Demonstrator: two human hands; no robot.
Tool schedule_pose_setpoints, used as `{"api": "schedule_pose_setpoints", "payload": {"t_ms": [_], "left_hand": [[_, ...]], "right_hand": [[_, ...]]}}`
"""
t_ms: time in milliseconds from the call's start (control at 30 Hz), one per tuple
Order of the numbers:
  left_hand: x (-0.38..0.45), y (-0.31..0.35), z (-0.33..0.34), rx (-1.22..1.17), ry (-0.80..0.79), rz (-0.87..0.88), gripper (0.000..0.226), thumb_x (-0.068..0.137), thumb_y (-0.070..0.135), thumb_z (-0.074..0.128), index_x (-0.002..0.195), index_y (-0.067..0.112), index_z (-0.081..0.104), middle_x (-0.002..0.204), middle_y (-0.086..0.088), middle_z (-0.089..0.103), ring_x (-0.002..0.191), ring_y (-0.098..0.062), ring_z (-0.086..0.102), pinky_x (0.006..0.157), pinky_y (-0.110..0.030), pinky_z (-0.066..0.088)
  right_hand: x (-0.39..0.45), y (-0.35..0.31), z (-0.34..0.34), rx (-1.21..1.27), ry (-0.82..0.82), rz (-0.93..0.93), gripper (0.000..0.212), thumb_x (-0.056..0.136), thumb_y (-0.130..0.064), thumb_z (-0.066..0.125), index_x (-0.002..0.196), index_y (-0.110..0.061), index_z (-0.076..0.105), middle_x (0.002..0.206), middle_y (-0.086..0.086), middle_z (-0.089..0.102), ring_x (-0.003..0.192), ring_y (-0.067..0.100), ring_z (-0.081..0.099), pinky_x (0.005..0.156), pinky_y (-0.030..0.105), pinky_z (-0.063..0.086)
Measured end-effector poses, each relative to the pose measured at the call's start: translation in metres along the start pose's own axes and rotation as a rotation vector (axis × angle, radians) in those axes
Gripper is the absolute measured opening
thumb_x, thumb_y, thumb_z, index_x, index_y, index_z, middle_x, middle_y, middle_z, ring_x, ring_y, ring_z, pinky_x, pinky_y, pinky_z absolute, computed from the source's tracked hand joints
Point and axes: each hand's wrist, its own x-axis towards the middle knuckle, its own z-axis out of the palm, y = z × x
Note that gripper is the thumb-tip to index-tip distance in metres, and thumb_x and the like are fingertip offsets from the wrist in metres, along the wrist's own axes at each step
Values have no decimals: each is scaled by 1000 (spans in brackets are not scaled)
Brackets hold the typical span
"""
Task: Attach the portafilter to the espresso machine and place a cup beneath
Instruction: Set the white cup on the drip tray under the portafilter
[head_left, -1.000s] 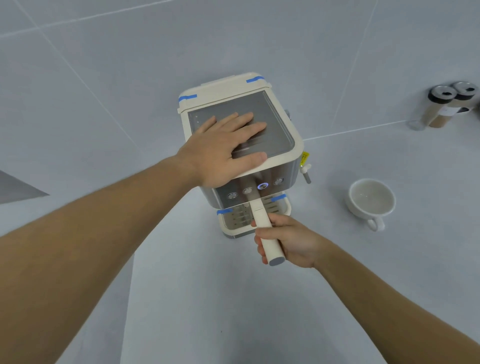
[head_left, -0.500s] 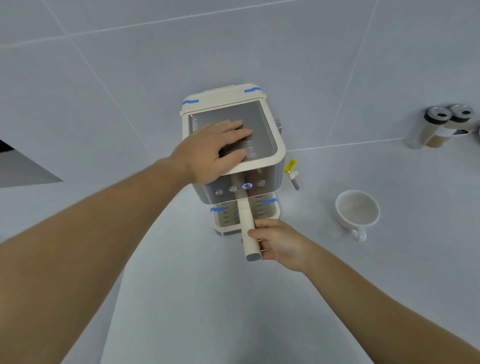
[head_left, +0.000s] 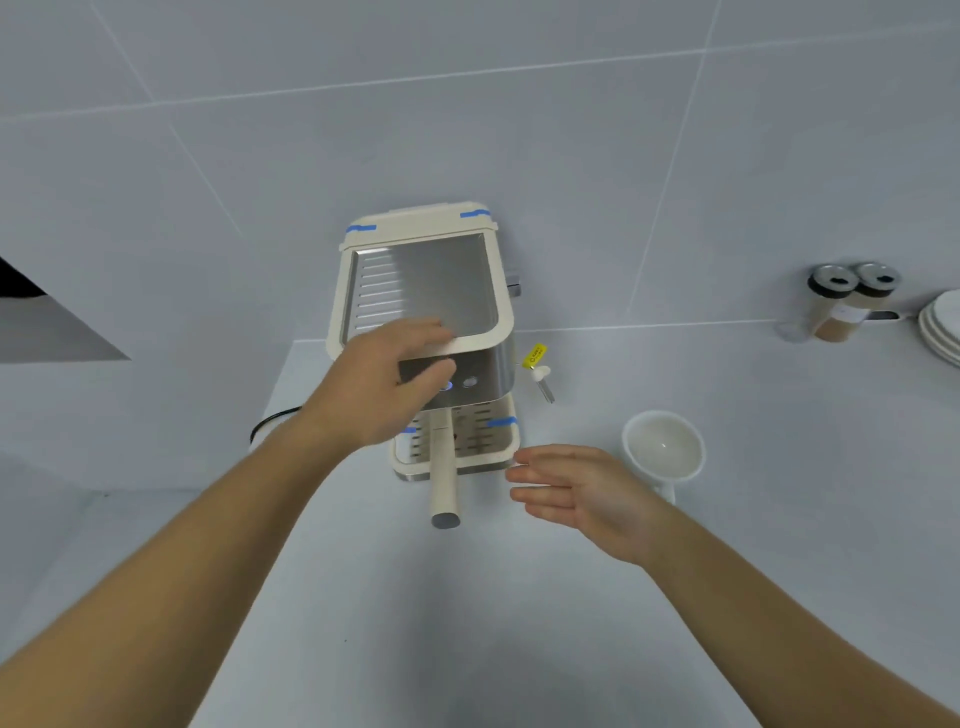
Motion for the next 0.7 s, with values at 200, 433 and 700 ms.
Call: {"api": "schedule_pose_setpoints", "payload": {"t_ms": [200, 433, 700], "left_hand": [[-47, 48, 39, -445, 171, -141, 20, 89, 19, 68, 106, 29, 73, 101, 20, 74, 94, 11, 65, 76, -3, 45], [-61, 73, 136, -980, 77, -599, 17, 92, 4, 59, 94, 12, 75, 86, -3, 78, 85, -19, 72, 76, -24, 58], [-38, 74, 220, -1154, -55, -1002, 13, 93, 12, 61, 98, 5, 72, 92, -13, 73, 89, -25, 69, 84, -34, 57]], "right_hand": [[-25, -11, -60, 73, 49, -76, 24, 89, -16, 69, 112, -9, 72, 111, 10, 77, 103, 27, 73, 80, 32, 62], [-46, -16, -135, 44, 187, -117, 23, 88, -15, 69, 109, -6, 72, 107, 13, 77, 98, 31, 74, 73, 33, 63], [-38, 1, -209, 47, 395, -51, 18, 92, -14, 66, 108, -7, 71, 105, 17, 75, 89, 30, 76, 74, 36, 59]]}}
